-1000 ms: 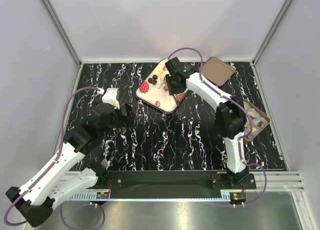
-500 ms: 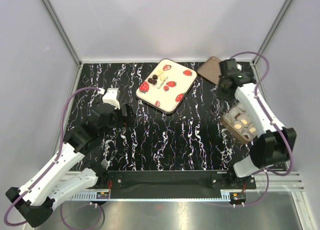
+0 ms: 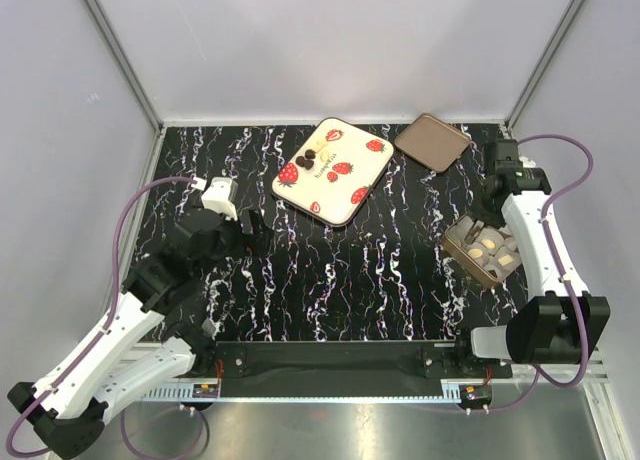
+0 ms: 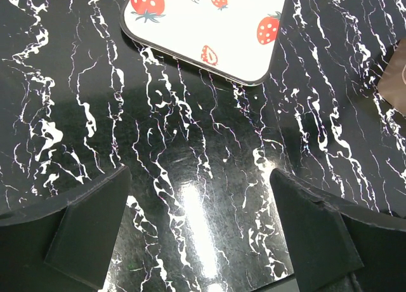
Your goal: Pack the chocolate
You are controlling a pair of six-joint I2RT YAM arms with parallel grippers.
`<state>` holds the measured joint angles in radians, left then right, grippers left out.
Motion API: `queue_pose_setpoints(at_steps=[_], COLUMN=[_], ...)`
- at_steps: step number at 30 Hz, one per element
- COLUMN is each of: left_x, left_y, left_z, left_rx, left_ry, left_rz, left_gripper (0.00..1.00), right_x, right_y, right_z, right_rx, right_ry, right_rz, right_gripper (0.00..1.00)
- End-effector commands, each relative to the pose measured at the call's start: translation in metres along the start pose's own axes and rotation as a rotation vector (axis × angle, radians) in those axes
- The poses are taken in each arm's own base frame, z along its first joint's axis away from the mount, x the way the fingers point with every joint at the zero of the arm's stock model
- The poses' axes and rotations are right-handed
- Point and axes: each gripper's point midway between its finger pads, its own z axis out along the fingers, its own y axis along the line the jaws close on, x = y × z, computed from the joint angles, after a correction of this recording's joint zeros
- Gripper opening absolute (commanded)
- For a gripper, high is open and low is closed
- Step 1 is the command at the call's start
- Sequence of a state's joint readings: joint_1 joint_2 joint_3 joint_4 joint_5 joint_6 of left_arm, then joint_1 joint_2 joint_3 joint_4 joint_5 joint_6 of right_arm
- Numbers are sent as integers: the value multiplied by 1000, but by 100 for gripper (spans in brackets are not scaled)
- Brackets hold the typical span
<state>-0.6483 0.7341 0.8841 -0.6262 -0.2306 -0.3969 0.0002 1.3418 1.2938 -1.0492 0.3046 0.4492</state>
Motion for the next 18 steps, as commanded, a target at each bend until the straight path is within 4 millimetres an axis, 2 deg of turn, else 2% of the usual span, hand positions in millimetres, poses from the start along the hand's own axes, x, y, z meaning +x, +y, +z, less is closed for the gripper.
queue_pose_setpoints(at_steps=[1, 10, 18], left_x=[-17, -20, -21], left_y=[-13, -15, -19], left_z=[-3, -8, -10], left_rx=[60, 78, 100], left_ry=[-60, -76, -81], left_rz=[-26, -24, -27], left_gripper=[99, 99, 99], right_x=[-3, 14, 15], right_y=[-12, -30, -34], right_z=[-5, 4, 13], right_rx=[17, 78, 107], right_ry=[-20, 21, 28], right_rz=[80, 122, 141], right_gripper=[32, 33, 34])
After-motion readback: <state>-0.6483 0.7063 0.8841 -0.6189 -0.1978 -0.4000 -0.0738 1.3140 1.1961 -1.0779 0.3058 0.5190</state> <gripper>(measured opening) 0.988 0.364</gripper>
